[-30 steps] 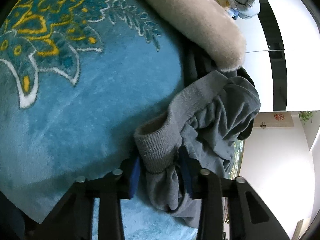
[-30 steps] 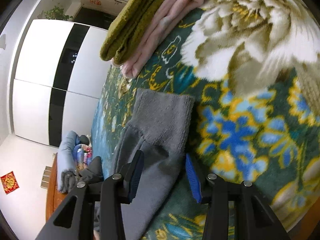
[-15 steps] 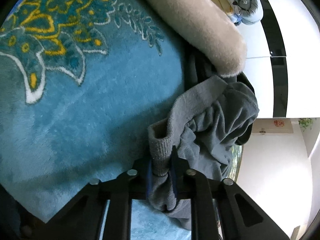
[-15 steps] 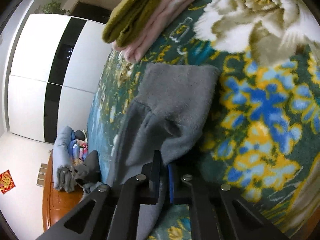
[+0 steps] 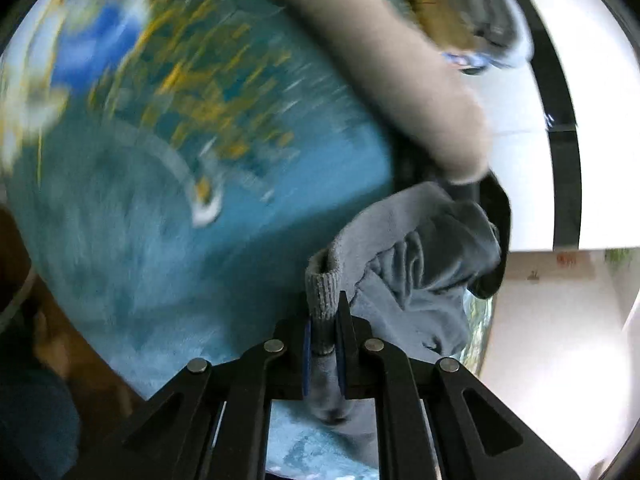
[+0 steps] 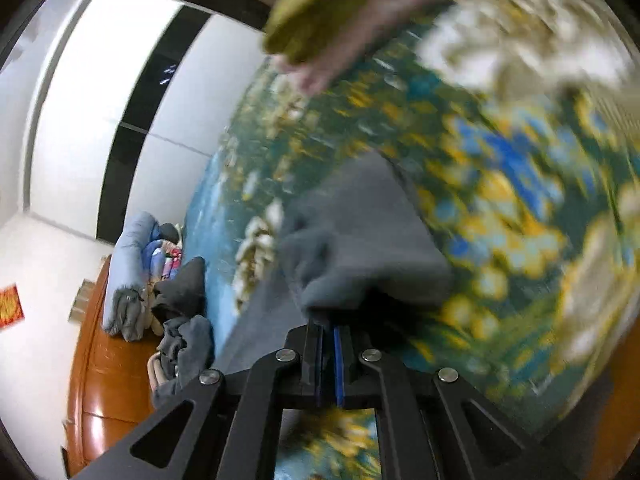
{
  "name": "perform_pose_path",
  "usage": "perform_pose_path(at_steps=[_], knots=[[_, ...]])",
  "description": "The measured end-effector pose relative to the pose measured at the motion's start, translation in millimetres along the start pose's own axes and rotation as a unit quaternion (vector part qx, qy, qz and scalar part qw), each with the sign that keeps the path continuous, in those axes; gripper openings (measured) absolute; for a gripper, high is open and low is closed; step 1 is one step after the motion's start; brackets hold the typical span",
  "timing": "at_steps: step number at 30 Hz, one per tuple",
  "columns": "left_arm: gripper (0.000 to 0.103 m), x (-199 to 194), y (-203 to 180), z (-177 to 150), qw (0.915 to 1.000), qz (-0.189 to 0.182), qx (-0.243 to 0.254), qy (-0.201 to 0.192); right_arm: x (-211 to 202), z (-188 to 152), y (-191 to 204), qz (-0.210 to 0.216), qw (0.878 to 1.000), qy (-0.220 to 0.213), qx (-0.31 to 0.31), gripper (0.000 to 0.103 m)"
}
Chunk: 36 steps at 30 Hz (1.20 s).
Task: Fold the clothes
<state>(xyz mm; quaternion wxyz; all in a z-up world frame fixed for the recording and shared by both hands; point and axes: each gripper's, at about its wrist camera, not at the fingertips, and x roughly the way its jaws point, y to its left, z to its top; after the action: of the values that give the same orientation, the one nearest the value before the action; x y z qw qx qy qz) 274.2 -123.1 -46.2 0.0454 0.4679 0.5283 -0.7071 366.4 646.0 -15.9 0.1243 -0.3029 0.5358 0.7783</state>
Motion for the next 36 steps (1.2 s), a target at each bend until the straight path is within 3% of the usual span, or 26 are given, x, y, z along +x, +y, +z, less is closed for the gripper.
perform_pose_path(at_steps=[2, 4, 5, 11, 15, 17, 19, 21, 24, 27, 30, 34, 36], knots=[[0.01, 3, 0, 0, 1.0, 0.008, 0.001, 0.001, -4, 0, -4, 0.004, 1.0, 0.001, 0.004, 0.013], [0.01, 1, -1, 1, 1.0, 0.006, 0.001, 0.0, -9, 2, -8, 0.003, 1.0, -0.009, 0.006, 0.039], [0.01, 1, -2, 1, 1.0, 0.006, 0.001, 0.0, -13, 1, -12, 0.006, 1.0, -0.018, 0.015, 0.057], [0.01, 1, 0, -6, 0.9999, 0.012, -0.005, 0.002, -18, -2, -40, 0.098, 0.989, -0.044, 0.103, 0.058], [0.01, 4, -4, -4, 0.9999, 0.011, -0.01, 0.001, -22, 5, -55, 0.169, 0.969, -0.072, 0.166, 0.058], [0.01, 6, -5, -3, 0.9999, 0.012, -0.011, 0.001, -23, 11, -60, 0.178, 0.962, -0.085, 0.19, 0.058], [0.01, 8, -6, -3, 0.9998, 0.014, -0.012, 0.0, -22, 19, -57, 0.153, 0.967, -0.085, 0.187, 0.044], [0.01, 6, -7, -2, 0.9999, 0.011, -0.013, -0.002, -22, 28, -44, 0.12, 0.976, -0.081, 0.163, 0.009], [0.01, 2, -9, -1, 0.9999, 0.002, -0.012, -0.008, -28, 37, -19, 0.087, 0.984, -0.103, 0.115, 0.006], [0.01, -3, -17, 0, 0.9998, -0.006, 0.004, -0.02, -56, 51, 5, 0.084, 0.983, -0.151, 0.054, 0.005], [0.01, 0, -18, 0, 0.9996, 0.012, 0.007, -0.023, -76, 63, 23, 0.074, 0.98, -0.186, 0.004, 0.001], [0.01, 5, -11, -1, 0.9996, 0.022, -0.007, -0.015, -59, 60, -23, 0.029, 0.988, -0.133, 0.067, 0.001], [0.01, 8, -8, -2, 0.9995, 0.027, -0.014, -0.011, -54, 53, -34, 0.031, 0.989, -0.126, 0.073, 0.001]])
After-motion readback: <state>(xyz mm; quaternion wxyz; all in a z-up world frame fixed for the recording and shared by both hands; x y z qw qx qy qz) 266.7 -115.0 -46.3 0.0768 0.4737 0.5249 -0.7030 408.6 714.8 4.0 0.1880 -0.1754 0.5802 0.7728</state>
